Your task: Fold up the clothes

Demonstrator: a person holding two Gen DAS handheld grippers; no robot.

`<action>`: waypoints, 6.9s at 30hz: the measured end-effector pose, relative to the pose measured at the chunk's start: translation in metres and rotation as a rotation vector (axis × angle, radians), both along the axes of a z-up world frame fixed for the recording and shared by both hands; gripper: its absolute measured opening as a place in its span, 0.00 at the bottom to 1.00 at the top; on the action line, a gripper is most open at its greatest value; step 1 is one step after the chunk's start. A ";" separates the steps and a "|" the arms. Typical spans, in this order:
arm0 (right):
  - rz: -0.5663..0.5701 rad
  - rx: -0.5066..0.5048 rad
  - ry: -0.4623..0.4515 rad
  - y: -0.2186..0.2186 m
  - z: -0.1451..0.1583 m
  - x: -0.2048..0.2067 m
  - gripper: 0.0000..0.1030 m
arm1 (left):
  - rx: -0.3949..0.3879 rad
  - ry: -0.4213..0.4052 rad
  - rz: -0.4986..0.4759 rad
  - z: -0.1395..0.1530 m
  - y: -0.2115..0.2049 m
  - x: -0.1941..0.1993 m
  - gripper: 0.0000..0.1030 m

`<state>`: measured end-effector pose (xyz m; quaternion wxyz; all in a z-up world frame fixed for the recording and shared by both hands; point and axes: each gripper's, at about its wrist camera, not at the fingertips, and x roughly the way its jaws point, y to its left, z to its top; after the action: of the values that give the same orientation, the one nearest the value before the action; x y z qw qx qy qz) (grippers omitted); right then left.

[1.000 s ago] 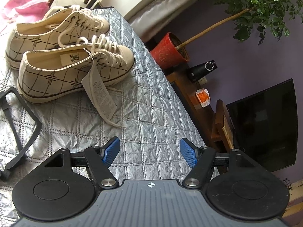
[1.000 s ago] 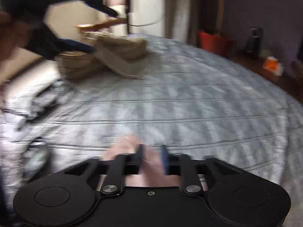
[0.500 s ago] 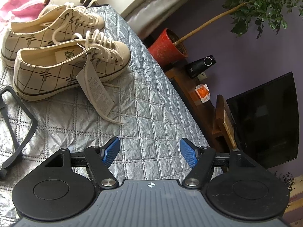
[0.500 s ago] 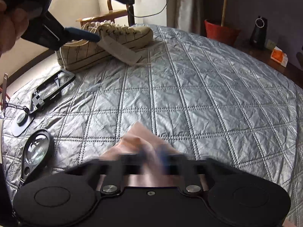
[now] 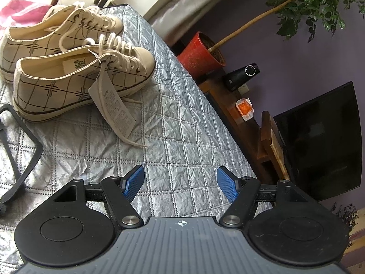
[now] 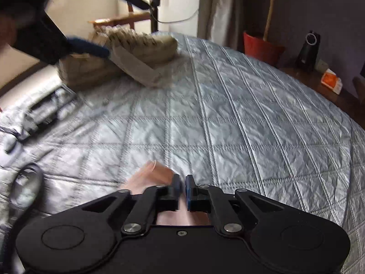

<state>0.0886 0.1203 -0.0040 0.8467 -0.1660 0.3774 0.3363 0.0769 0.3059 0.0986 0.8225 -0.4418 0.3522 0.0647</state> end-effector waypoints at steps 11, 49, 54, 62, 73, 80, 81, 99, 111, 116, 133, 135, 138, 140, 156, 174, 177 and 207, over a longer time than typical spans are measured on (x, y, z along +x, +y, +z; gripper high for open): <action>-0.110 0.090 -0.127 -0.037 0.047 -0.018 0.36 | 0.076 0.050 -0.150 -0.007 -0.022 0.007 0.78; -0.395 0.026 0.123 -0.162 0.007 -0.027 0.60 | 0.281 0.205 -0.654 -0.053 -0.143 0.015 0.83; -0.392 -0.012 0.120 -0.152 -0.003 -0.008 0.69 | 0.335 0.219 -0.700 -0.054 -0.152 0.012 0.83; -0.244 -0.024 0.070 -0.146 0.007 -0.007 0.38 | 0.423 0.187 -0.779 -0.043 -0.153 -0.001 0.83; -0.042 -0.119 0.070 -0.134 0.004 -0.002 0.20 | 0.545 0.177 -1.028 -0.056 -0.202 -0.015 0.83; -0.043 -0.094 0.068 -0.139 0.006 0.002 0.02 | 0.664 0.195 -1.139 -0.067 -0.212 -0.031 0.88; -0.056 -0.078 0.065 -0.141 0.008 0.003 0.02 | 0.677 0.194 -1.153 -0.068 -0.214 -0.033 0.88; -0.186 0.037 0.072 -0.160 0.038 -0.015 0.15 | 0.570 0.195 -0.903 -0.049 -0.146 0.002 0.91; -0.188 -0.026 0.240 -0.155 0.008 -0.010 0.15 | 0.239 0.230 -0.617 -0.057 -0.097 -0.002 0.91; -0.198 0.047 0.264 -0.169 0.005 -0.012 0.15 | 0.107 0.302 -0.497 -0.066 -0.080 -0.026 0.92; -0.176 -0.051 0.262 -0.150 0.007 -0.011 0.15 | -0.439 0.249 -0.260 -0.098 -0.025 -0.059 0.92; -0.175 -0.054 0.267 -0.149 0.008 -0.010 0.15 | -0.439 0.267 -0.273 -0.101 -0.027 -0.057 0.92; -0.170 -0.057 0.272 -0.149 0.008 -0.009 0.15 | -0.433 0.258 -0.303 -0.097 -0.034 -0.054 0.92; -0.166 -0.059 0.270 -0.148 0.008 -0.010 0.15 | -0.408 0.262 -0.315 -0.093 -0.036 -0.054 0.92; -0.159 -0.039 0.260 -0.151 0.006 -0.012 0.16 | -0.356 0.306 -0.348 -0.107 -0.038 -0.054 0.92; -0.173 -0.047 0.267 -0.142 0.004 -0.015 0.16 | -0.390 0.342 -0.344 -0.125 -0.045 -0.061 0.40; -0.175 -0.049 0.266 -0.142 0.004 -0.016 0.16 | -0.370 0.348 -0.336 -0.124 -0.045 -0.062 0.31; -0.187 -0.061 0.258 -0.140 0.004 -0.016 0.16 | -0.150 0.215 -0.202 -0.065 -0.015 -0.076 0.16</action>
<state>0.0731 -0.0201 -0.0001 0.8133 -0.1114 0.5070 0.2631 0.0007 0.2905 0.0335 0.7473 -0.4546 0.4846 0.0021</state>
